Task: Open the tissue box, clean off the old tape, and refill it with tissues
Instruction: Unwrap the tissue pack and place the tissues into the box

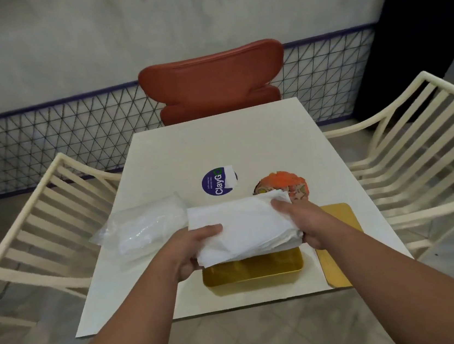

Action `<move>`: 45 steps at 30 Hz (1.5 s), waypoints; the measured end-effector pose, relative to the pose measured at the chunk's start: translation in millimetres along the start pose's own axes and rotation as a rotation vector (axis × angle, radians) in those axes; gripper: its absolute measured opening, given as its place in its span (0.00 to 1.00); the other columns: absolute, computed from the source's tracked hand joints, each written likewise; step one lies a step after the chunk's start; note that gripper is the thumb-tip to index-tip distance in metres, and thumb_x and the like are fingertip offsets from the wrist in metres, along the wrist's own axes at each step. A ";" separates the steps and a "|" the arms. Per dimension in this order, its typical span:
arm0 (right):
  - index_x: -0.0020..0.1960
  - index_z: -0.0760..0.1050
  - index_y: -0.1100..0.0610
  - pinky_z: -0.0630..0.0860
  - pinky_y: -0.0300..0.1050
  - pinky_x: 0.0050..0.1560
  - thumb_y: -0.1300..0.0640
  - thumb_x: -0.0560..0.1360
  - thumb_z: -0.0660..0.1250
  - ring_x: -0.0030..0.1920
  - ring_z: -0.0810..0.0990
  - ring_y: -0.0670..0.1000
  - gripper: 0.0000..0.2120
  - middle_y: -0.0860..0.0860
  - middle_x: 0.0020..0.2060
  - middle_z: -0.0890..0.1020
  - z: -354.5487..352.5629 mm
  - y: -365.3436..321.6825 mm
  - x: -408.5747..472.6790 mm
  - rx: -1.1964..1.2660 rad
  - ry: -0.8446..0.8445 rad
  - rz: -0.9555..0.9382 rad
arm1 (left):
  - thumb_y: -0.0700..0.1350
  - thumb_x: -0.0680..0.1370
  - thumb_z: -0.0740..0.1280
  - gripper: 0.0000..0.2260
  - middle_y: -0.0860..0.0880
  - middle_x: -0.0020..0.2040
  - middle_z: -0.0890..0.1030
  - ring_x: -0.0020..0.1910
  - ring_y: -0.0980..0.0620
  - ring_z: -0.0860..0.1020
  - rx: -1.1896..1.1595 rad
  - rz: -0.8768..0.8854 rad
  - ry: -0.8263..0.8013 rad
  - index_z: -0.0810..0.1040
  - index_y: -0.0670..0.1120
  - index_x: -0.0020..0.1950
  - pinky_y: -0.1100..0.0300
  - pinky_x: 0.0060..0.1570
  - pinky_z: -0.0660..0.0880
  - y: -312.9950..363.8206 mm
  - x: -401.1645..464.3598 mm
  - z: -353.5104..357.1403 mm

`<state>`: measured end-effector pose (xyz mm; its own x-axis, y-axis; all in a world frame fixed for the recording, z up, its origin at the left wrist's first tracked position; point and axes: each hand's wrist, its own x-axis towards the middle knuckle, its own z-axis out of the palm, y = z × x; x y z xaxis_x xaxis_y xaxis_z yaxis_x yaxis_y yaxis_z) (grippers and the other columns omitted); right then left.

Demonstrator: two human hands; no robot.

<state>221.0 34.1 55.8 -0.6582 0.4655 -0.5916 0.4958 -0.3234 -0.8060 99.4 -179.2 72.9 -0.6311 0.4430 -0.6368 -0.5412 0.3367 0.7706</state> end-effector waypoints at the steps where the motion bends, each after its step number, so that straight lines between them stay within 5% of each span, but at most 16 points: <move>1: 0.53 0.76 0.54 0.77 0.60 0.59 0.43 0.75 0.69 0.52 0.82 0.58 0.15 0.54 0.50 0.84 0.8 1.0 0.7 0.004 0.007 0.018 | 0.42 0.69 0.76 0.19 0.46 0.47 0.85 0.47 0.45 0.83 0.028 0.009 0.018 0.79 0.44 0.58 0.46 0.49 0.80 -0.8 2.7 -1.3; 4: 0.55 0.76 0.55 0.79 0.59 0.56 0.42 0.75 0.68 0.51 0.83 0.58 0.18 0.54 0.50 0.84 2.3 4.4 1.8 0.004 0.016 0.033 | 0.44 0.74 0.73 0.13 0.48 0.47 0.85 0.46 0.47 0.82 0.077 0.032 0.056 0.78 0.46 0.57 0.51 0.42 0.80 -2.3 10.4 -3.6; 12: 0.54 0.76 0.51 0.80 0.48 0.46 0.53 0.73 0.73 0.49 0.83 0.53 0.11 0.50 0.49 0.84 2.3 11.8 -2.9 -0.103 -0.005 -0.049 | 0.43 0.70 0.76 0.16 0.46 0.53 0.84 0.51 0.44 0.82 0.197 0.071 0.034 0.80 0.45 0.56 0.45 0.53 0.79 -6.5 24.0 -11.6; 17: 0.52 0.78 0.54 0.71 0.42 0.43 0.47 0.72 0.73 0.46 0.77 0.51 0.14 0.49 0.46 0.81 12.5 12.7 5.9 -0.694 0.203 -0.162 | 0.48 0.65 0.78 0.21 0.48 0.51 0.81 0.49 0.46 0.79 0.560 0.091 0.211 0.78 0.43 0.54 0.50 0.52 0.79 -8.3 32.9 0.1; 22: 0.54 0.75 0.61 0.70 0.41 0.41 0.46 0.75 0.69 0.43 0.73 0.50 0.19 0.54 0.48 0.80 29.6 15.9 12.4 -1.034 0.231 -0.168 | 0.51 0.71 0.73 0.14 0.49 0.45 0.76 0.44 0.49 0.74 1.097 0.111 0.277 0.74 0.45 0.48 0.60 0.41 0.72 -5.2 32.5 21.3; 26: 0.64 0.67 0.63 0.71 0.40 0.48 0.50 0.78 0.66 0.57 0.77 0.53 0.21 0.56 0.58 0.77 45.3 23.0 16.8 -1.135 0.265 -0.158 | 0.46 0.74 0.67 0.08 0.46 0.51 0.80 0.45 0.49 0.77 1.310 0.150 0.267 0.76 0.44 0.51 0.61 0.39 0.70 -13.9 37.4 33.0; 29: 0.67 0.66 0.63 0.71 0.39 0.54 0.57 0.82 0.59 0.62 0.75 0.53 0.16 0.56 0.61 0.75 52.3 32.6 23.8 -1.230 0.187 -0.147 | 0.42 0.75 0.64 0.20 0.45 0.54 0.77 0.50 0.46 0.77 1.291 0.093 0.207 0.66 0.46 0.67 0.58 0.41 0.71 -27.4 42.2 39.8; 32: 0.61 0.75 0.61 0.71 0.43 0.49 0.62 0.81 0.55 0.51 0.77 0.53 0.14 0.53 0.44 0.76 57.5 37.8 21.3 -1.270 0.073 -0.057 | 0.44 0.76 0.64 0.36 0.44 0.64 0.71 0.58 0.44 0.75 1.253 -0.089 0.088 0.45 0.52 0.78 0.54 0.52 0.74 -38.5 49.1 47.8; 35: 0.57 0.76 0.61 0.70 0.44 0.36 0.62 0.78 0.60 0.36 0.72 0.53 0.10 0.52 0.33 0.68 57.7 38.5 31.7 -1.374 0.107 -0.111 | 0.45 0.79 0.63 0.21 0.46 0.62 0.76 0.59 0.45 0.76 1.188 -0.136 0.178 0.66 0.45 0.72 0.54 0.57 0.74 -41.4 56.4 48.5; 37: 0.60 0.74 0.61 0.73 0.47 0.40 0.61 0.77 0.62 0.47 0.79 0.56 0.12 0.54 0.42 0.74 56.4 34.7 33.5 -1.435 0.141 -0.136 | 0.45 0.77 0.67 0.13 0.48 0.52 0.79 0.53 0.47 0.79 1.247 -0.078 0.232 0.75 0.44 0.61 0.57 0.47 0.74 -41.2 57.4 44.8; 39: 0.65 0.70 0.62 0.73 0.47 0.40 0.60 0.75 0.66 0.53 0.80 0.55 0.19 0.54 0.55 0.75 55.0 30.8 30.6 -1.468 0.192 -0.093 | 0.47 0.76 0.69 0.13 0.49 0.49 0.79 0.50 0.48 0.79 1.327 0.038 0.261 0.75 0.45 0.58 0.58 0.42 0.71 -37.1 53.4 41.0; 45: 0.62 0.69 0.56 0.73 0.46 0.38 0.53 0.77 0.66 0.48 0.78 0.54 0.16 0.53 0.57 0.72 37.4 20.3 19.6 -1.471 0.241 -0.417 | 0.51 0.77 0.67 0.16 0.47 0.56 0.73 0.53 0.47 0.74 1.613 0.538 0.353 0.71 0.45 0.60 0.55 0.46 0.72 -14.7 43.4 26.2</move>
<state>197.0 5.8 27.2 -0.8545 0.4779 -0.2037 0.5028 0.8594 -0.0931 94.5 -143.1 34.6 -0.7399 0.6607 -0.1264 0.6669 0.7451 -0.0092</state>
